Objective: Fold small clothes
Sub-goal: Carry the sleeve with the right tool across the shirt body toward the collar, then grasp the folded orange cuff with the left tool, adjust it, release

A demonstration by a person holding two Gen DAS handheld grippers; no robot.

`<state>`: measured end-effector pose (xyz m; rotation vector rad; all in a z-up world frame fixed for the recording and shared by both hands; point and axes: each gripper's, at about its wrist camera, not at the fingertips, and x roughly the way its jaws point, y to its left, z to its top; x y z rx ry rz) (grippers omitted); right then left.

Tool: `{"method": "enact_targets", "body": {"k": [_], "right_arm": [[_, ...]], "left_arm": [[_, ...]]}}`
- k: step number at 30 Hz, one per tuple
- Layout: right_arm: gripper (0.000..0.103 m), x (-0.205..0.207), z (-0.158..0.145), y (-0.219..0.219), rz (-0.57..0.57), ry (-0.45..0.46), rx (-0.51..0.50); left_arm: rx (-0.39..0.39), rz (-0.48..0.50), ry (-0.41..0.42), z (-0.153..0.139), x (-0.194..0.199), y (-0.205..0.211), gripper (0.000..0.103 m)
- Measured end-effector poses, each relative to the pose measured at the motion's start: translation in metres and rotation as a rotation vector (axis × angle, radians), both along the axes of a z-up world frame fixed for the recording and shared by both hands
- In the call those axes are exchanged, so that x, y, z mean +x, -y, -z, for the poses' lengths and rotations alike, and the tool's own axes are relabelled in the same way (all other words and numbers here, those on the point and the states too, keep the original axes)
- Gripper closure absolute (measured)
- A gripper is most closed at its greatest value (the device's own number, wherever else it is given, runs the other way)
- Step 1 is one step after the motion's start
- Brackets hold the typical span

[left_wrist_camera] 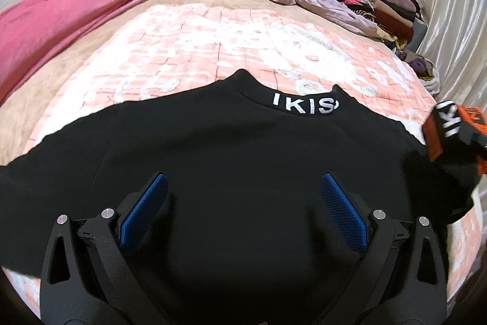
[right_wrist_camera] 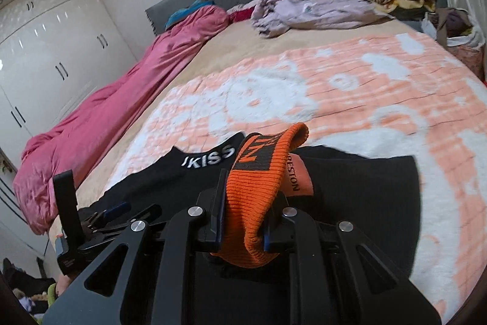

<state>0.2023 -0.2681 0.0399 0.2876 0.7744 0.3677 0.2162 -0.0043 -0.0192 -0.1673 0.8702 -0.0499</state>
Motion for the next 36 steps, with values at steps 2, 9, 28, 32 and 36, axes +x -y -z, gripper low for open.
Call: {"method": "enact_targets", "body": {"k": [2, 9, 28, 32, 36], "right_arm": [[0.086, 0.005, 0.005, -0.012, -0.013, -0.017, -0.002], [0.082, 0.014, 0.017, -0.039, -0.043, -0.052, 0.007], [0.072, -0.021, 0.018, 0.022, 0.109, -0.01, 0.004], [0.072, -0.033, 0.021, 0.035, 0.146, -0.007, -0.005], [0.072, -0.04, 0.026, 0.044, 0.173, -0.014, -0.016]], "left_arm": [[-0.006, 0.01, 0.001, 0.0, 0.0, -0.001, 0.009], [-0.026, 0.08, -0.018, 0.007, 0.0, 0.009, 0.009], [-0.238, 0.273, -0.027, 0.028, 0.017, 0.062, 0.067], [-0.25, 0.298, 0.004, 0.027, 0.011, 0.066, 0.093], [-0.244, 0.284, 0.069, 0.012, 0.002, 0.057, 0.096]]}}
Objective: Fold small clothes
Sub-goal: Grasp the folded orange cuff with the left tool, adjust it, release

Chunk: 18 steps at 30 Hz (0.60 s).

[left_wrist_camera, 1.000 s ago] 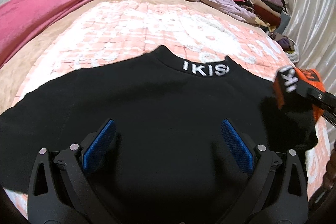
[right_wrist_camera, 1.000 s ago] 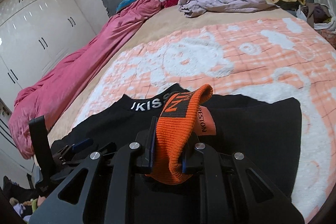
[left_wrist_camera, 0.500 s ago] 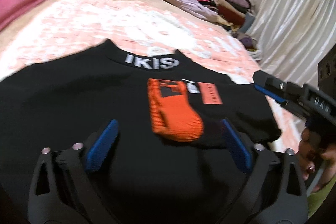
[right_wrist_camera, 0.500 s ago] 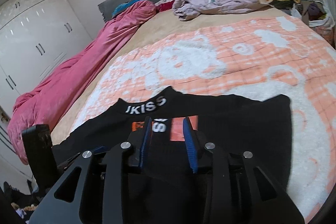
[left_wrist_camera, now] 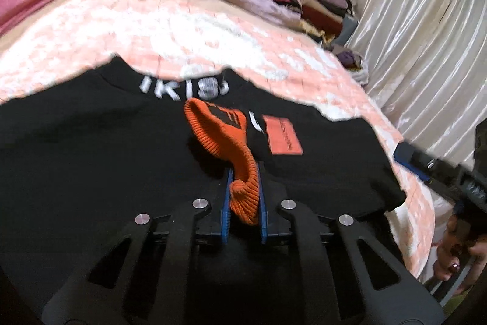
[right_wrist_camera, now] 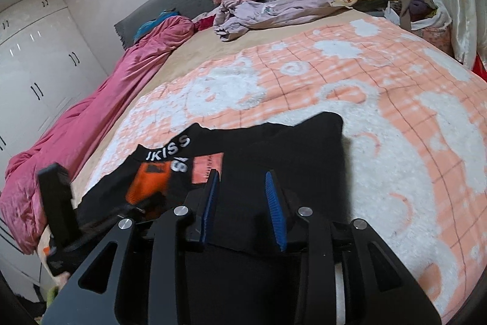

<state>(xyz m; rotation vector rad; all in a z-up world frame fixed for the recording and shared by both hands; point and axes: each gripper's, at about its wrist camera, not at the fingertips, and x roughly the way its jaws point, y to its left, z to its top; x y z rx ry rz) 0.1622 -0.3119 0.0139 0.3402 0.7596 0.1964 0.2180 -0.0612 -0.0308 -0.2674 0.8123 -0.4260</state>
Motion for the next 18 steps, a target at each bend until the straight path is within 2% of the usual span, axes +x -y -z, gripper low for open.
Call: {"method": "enact_targets", "body": {"k": [6, 10, 14, 18], "right_arm": [[0.072, -0.003, 0.006, -0.004, -0.009, -0.014, -0.016], [0.072, -0.002, 0.008, -0.015, -0.034, -0.02, -0.025], [0.072, -0.002, 0.008, -0.027, -0.055, -0.018, -0.061], [0.072, 0.0, 0.01, -0.038, -0.067, -0.025, -0.087]], "left_arm": [[0.001, -0.082, 0.109, -0.039, -0.024, -0.038, 0.096], [0.057, -0.163, 0.14, -0.051, -0.037, -0.064, 0.096], [0.098, -0.212, 0.1, -0.043, -0.039, -0.088, 0.096], [0.124, -0.216, -0.005, -0.018, -0.033, -0.099, 0.095]]}}
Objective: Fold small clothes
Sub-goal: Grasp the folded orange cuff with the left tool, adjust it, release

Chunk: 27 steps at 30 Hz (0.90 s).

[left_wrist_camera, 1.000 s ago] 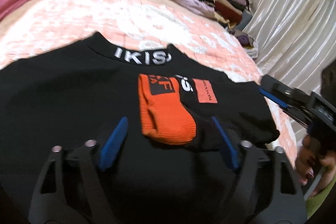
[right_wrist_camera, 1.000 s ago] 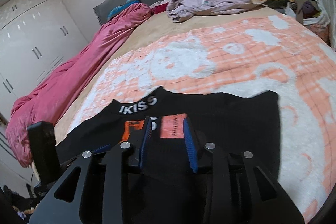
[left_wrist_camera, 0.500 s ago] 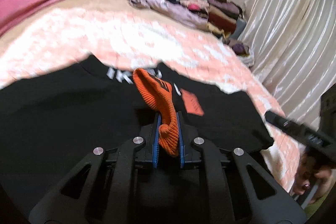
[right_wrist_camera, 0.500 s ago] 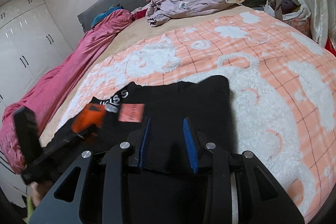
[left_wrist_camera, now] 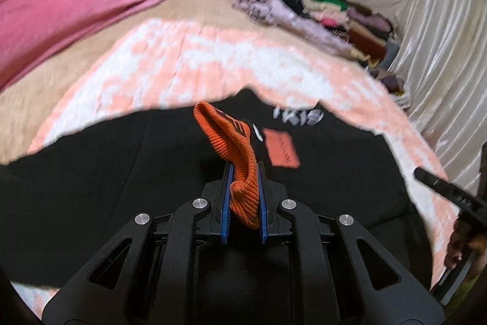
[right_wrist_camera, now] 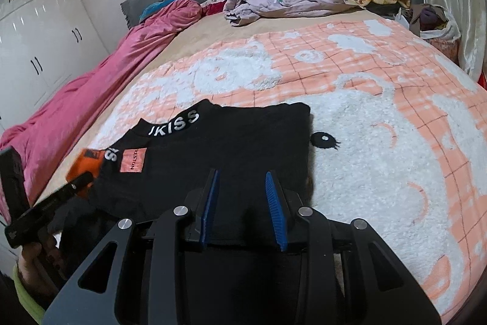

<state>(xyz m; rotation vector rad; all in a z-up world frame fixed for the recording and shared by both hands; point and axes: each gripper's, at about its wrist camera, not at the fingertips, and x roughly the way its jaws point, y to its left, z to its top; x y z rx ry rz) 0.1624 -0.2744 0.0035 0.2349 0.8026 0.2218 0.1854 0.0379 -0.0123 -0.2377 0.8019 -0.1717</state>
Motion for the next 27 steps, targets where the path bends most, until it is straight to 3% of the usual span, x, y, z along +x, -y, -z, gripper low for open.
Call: {"method": "enact_targets", "body": {"k": [10, 18, 21, 27], "right_arm": [[0.069, 0.002, 0.006, -0.027, -0.039, 0.006, -0.099], [0.064, 0.008, 0.015, -0.033, -0.043, -0.006, -0.153], [0.063, 0.01, 0.016, -0.035, -0.047, -0.005, -0.169], [0.06, 0.013, 0.023, -0.038, -0.05, -0.029, -0.195]], "left_arm": [[0.01, -0.021, -0.031, 0.009, -0.004, -0.014, 0.089], [0.034, -0.073, 0.067, -0.015, -0.018, -0.029, 0.089], [0.039, -0.023, 0.079, -0.017, -0.02, -0.016, 0.089], [0.078, 0.098, -0.01, 0.007, -0.016, 0.026, 0.069]]}}
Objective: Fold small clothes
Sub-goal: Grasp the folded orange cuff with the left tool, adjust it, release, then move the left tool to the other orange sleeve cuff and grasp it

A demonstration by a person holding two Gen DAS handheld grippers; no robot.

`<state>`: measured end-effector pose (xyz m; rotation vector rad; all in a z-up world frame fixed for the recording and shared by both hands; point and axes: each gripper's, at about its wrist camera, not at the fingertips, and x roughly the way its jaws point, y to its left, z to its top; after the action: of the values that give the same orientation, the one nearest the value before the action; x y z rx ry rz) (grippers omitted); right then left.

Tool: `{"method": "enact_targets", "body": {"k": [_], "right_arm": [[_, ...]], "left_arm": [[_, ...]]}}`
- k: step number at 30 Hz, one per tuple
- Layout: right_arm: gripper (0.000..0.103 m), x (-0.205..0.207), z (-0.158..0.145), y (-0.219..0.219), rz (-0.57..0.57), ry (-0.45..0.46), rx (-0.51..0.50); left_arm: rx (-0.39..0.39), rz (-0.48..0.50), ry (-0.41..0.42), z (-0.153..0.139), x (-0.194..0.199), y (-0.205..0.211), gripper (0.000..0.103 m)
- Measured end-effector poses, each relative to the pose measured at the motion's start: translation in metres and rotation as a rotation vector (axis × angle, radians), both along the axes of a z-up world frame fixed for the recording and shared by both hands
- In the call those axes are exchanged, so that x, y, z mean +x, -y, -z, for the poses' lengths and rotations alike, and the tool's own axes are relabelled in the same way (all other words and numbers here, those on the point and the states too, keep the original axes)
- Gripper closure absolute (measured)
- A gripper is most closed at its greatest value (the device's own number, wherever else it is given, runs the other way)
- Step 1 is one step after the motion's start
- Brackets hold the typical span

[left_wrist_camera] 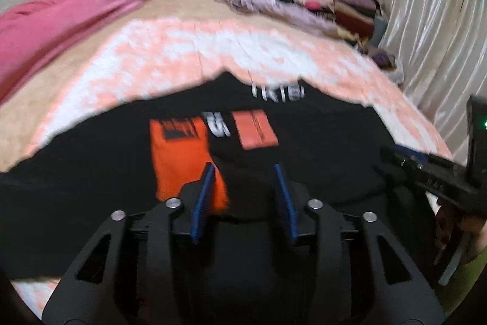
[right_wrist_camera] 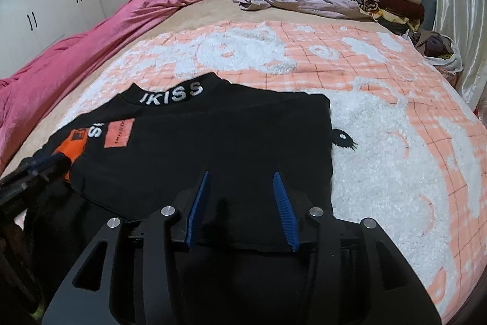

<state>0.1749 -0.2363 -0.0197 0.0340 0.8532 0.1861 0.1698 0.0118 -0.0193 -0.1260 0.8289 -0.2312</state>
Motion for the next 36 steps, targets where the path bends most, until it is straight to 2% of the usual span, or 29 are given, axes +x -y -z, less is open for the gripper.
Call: {"method": "enact_targets", "body": {"k": [3, 7, 9, 12, 16, 20, 26, 28, 36], "right_arm": [[0.059, 0.003, 0.009, 0.001, 0.008, -0.037, -0.017], [0.058, 0.007, 0.023, 0.002, 0.016, -0.084, -0.039], [0.054, 0.006, 0.022, 0.001, 0.012, -0.079, -0.038], [0.05, 0.002, 0.017, 0.003, 0.005, -0.067, -0.013], [0.048, -0.005, 0.012, 0.003, -0.002, -0.054, -0.006], [0.04, -0.012, 0.008, 0.002, -0.006, -0.043, 0.005], [0.028, -0.021, -0.004, -0.008, -0.027, -0.016, 0.027], [0.027, -0.024, -0.009, -0.014, -0.038, -0.003, 0.027], [0.027, -0.036, -0.026, -0.036, -0.09, 0.04, 0.038]], "left_arm": [[0.047, -0.005, -0.049, 0.015, 0.007, 0.002, 0.067], [-0.01, 0.003, -0.058, 0.016, 0.009, -0.004, 0.059], [-0.022, 0.003, -0.054, 0.015, 0.008, -0.005, 0.057], [-0.05, 0.007, -0.046, 0.01, 0.004, -0.007, 0.049], [-0.047, -0.006, -0.014, 0.001, -0.006, -0.01, 0.044], [-0.055, -0.037, 0.019, -0.008, -0.017, -0.021, 0.039], [-0.032, -0.099, 0.05, -0.015, -0.029, -0.039, 0.023], [-0.029, -0.119, 0.05, -0.016, -0.03, -0.045, 0.015], [-0.023, -0.17, 0.068, -0.025, -0.043, -0.063, 0.01]]}}
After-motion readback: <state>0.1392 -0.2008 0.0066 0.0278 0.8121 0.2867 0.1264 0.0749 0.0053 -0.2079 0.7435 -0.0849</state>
